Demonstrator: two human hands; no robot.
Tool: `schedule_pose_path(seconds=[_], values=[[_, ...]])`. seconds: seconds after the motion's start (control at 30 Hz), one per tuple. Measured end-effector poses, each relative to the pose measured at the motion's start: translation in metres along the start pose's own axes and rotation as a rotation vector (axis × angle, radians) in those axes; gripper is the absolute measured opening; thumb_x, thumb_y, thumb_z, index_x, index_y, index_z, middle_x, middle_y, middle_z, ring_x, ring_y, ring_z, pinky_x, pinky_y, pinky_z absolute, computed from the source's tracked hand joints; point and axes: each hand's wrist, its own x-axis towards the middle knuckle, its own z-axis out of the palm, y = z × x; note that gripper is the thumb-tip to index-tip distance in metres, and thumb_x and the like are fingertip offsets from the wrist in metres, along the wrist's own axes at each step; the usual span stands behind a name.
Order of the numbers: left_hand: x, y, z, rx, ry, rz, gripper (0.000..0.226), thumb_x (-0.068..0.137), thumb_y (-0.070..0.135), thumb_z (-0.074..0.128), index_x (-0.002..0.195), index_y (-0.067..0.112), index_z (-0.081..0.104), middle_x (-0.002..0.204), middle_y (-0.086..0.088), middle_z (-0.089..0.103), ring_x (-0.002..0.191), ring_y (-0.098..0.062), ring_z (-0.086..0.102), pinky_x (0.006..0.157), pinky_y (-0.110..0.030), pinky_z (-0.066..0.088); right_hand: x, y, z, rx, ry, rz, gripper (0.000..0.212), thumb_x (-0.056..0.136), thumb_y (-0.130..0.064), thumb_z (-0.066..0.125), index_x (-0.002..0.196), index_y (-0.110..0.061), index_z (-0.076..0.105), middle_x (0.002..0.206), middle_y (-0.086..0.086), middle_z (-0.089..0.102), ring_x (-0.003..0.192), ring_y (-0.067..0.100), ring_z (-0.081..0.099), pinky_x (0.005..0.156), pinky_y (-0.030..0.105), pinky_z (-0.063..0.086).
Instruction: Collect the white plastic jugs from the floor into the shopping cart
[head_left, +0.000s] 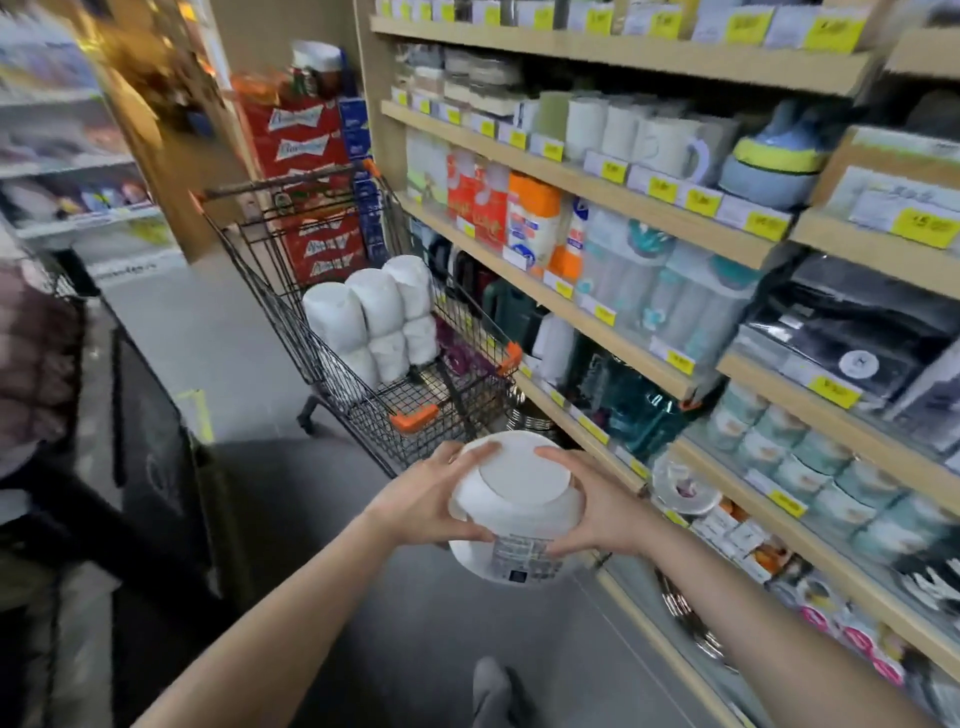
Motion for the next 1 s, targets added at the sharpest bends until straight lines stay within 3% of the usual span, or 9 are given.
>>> schedule_pose_path(seconds=[0.1,0.23,0.33,0.43,0.5,0.6,0.77,1.0], values=[[0.022,-0.045,-0.013,0.002,0.030,-0.041,0.102,0.061,0.085,0.054,0.142,0.048,0.004,0.137,-0.007,0.036,0.122,-0.031,0.045,0.100,-0.040,0.043,0.066,-0.001,-0.002,-0.002,-0.036,-0.057,0.103,0.052,-0.033,0.089,0.126,-0.061,0.023,0.137,-0.013,0.028,0.126,0.005,0.030,0.105,0.022,0.025],[0.057,-0.097,-0.039,0.004,0.051,-0.128,0.102,0.062,0.079,0.060,0.142,0.047,0.005,0.136,-0.006,0.035,0.118,-0.028,0.047,0.102,-0.033,0.041,0.152,-0.003,-0.010,-0.004,-0.072,-0.134,0.103,0.048,-0.039,0.087,0.122,-0.067,0.022,0.132,-0.015,0.029,0.126,0.005,0.033,0.110,0.030,0.031],[0.082,-0.130,-0.065,0.009,0.073,-0.178,0.102,0.064,0.076,0.064,0.144,0.046,0.007,0.139,-0.005,0.032,0.118,-0.028,0.049,0.102,-0.033,0.040,0.211,-0.012,-0.023,-0.014,-0.106,-0.167,0.103,0.051,-0.034,0.088,0.124,-0.062,0.021,0.133,-0.011,0.026,0.125,0.005,0.031,0.109,0.022,0.027],[0.102,-0.160,-0.084,0.031,0.105,-0.198,0.102,0.067,0.071,0.067,0.147,0.040,0.011,0.142,-0.008,0.032,0.121,-0.028,0.046,0.103,-0.033,0.037,0.260,-0.020,-0.032,-0.056,-0.114,-0.184,0.105,0.055,-0.030,0.088,0.135,-0.048,0.022,0.133,-0.007,0.022,0.123,0.006,0.030,0.098,0.012,0.023],[0.118,-0.182,-0.095,0.052,0.106,-0.192,0.101,0.068,0.073,0.065,0.146,0.044,0.007,0.143,-0.008,0.030,0.120,-0.030,0.046,0.103,-0.037,0.039,0.287,-0.026,-0.034,-0.073,-0.109,-0.188,0.106,0.057,-0.030,0.087,0.138,-0.042,0.021,0.133,-0.007,0.019,0.121,0.007,0.029,0.096,0.012,0.022],[0.145,-0.220,-0.109,0.073,0.074,-0.188,0.101,0.066,0.078,0.059,0.143,0.051,0.001,0.144,-0.008,0.028,0.118,-0.033,0.049,0.099,-0.045,0.045,0.326,-0.029,-0.035,-0.068,-0.094,-0.171,0.105,0.058,-0.031,0.086,0.137,-0.044,0.018,0.134,-0.017,0.013,0.124,0.007,0.024,0.106,0.021,0.023],[0.193,-0.290,-0.126,0.070,0.001,-0.130,0.100,0.067,0.073,0.062,0.142,0.052,-0.001,0.146,-0.004,0.025,0.126,-0.029,0.041,0.102,-0.046,0.042,0.391,-0.030,-0.025,-0.035,-0.023,-0.111,0.103,0.054,-0.032,0.085,0.125,-0.058,0.015,0.131,-0.019,0.015,0.126,0.006,0.024,0.107,0.023,0.024],[0.261,-0.409,-0.142,0.027,-0.085,0.104,0.095,0.076,0.070,0.059,0.144,0.049,-0.003,0.150,-0.007,0.020,0.135,-0.026,0.030,0.109,-0.044,0.036,0.472,-0.040,0.014,0.024,0.201,0.068,0.096,0.056,-0.030,0.085,0.134,-0.033,0.030,0.131,-0.020,0.011,0.129,0.001,0.015,0.106,0.020,0.020]])
